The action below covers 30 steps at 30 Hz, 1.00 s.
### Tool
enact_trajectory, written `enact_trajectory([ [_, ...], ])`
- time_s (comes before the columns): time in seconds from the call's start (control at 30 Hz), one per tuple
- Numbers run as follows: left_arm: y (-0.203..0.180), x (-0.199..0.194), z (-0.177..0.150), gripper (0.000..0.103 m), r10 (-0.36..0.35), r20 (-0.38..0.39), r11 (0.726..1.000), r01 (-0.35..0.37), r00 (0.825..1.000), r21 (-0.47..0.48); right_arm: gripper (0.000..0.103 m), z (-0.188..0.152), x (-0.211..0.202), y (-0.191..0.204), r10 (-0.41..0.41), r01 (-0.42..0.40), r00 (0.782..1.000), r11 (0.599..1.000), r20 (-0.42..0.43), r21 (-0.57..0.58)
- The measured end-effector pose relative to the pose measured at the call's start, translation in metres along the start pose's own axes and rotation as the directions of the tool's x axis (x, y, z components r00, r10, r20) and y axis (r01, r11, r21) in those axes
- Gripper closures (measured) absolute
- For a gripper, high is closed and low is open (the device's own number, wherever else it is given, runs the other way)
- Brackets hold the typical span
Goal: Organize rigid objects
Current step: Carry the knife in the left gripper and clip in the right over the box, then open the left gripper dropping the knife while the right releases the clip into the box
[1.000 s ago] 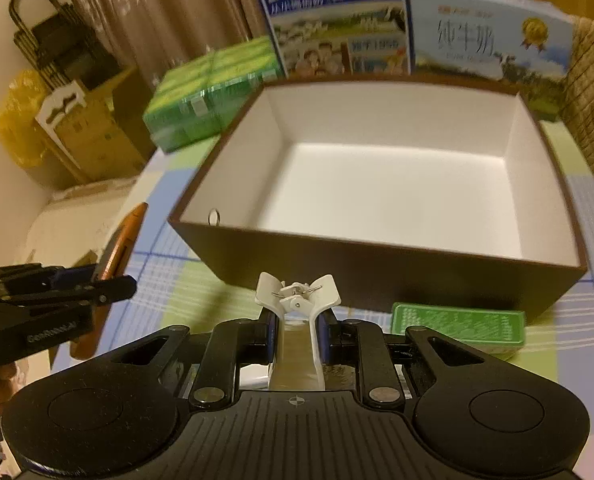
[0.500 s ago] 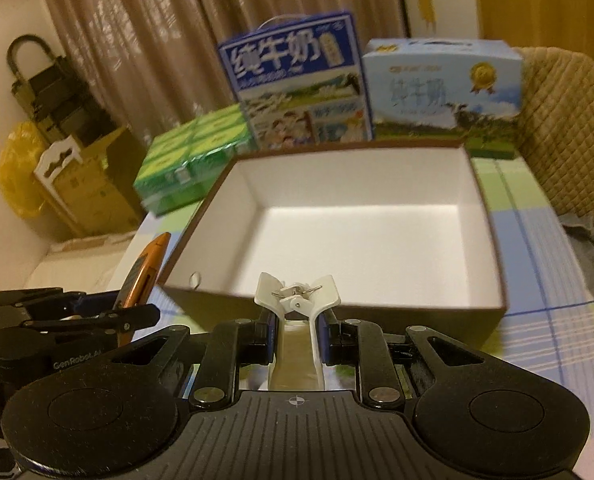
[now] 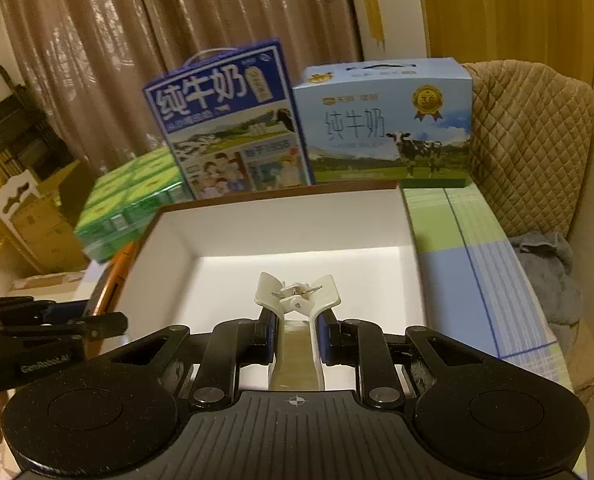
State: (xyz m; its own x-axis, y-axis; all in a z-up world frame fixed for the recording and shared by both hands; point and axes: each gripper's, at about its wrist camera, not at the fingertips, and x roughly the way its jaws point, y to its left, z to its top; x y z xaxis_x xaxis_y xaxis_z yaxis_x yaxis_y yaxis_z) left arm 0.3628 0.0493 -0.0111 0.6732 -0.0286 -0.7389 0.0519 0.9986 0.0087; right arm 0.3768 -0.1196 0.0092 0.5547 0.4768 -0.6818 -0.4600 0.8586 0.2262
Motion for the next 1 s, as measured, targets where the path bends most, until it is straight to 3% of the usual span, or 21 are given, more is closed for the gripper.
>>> enact_trajectory([
  [0.5, 0.018, 0.098, 0.022, 0.072, 0.068, -0.144, 0.998, -0.07, 0.987, -0.009, 0.086, 0.015, 0.088, -0.038, -0.113, 0.111, 0.988, 0.994, -0.103, -0.02],
  [0.9, 0.02, 0.15, 0.017, 0.072, 0.083, -0.261, 0.996, -0.084, 0.962, 0.006, 0.086, 0.023, 0.12, -0.049, -0.151, 0.145, 0.98, 0.988, -0.133, -0.052],
  [1.0, 0.021, 0.151, 0.019, 0.069, 0.1, -0.246, 0.995, -0.099, 0.964, 0.016, 0.086, 0.024, 0.123, -0.05, -0.152, 0.146, 0.979, 0.988, -0.134, -0.056],
])
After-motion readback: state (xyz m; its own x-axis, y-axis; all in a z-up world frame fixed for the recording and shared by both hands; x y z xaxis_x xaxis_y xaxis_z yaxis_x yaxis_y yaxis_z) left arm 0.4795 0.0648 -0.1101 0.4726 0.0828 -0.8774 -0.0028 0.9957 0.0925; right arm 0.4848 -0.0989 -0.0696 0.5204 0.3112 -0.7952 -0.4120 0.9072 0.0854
